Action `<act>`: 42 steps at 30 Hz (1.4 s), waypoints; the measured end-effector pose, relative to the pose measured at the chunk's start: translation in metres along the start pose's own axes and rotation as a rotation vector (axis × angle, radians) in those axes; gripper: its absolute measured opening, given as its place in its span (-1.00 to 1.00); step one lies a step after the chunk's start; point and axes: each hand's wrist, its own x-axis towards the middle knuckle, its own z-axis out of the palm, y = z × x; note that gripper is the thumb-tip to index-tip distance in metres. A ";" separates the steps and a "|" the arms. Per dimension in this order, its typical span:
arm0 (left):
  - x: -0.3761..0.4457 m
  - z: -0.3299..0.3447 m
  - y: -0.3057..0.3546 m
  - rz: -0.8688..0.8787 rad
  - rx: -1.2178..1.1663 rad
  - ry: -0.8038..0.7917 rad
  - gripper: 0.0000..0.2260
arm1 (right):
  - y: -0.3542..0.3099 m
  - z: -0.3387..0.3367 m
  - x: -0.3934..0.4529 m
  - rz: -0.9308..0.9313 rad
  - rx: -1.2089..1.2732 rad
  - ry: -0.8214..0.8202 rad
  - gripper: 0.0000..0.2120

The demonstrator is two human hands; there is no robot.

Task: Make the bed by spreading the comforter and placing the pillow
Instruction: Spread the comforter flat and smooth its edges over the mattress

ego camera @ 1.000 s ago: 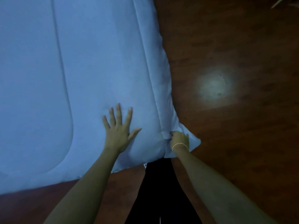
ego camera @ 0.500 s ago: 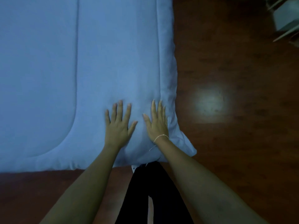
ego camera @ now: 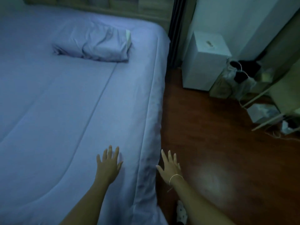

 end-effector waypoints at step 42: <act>0.596 -0.277 0.303 -0.027 -0.148 0.293 -0.57 | 0.049 -0.497 0.561 -0.151 -0.012 0.117 -0.37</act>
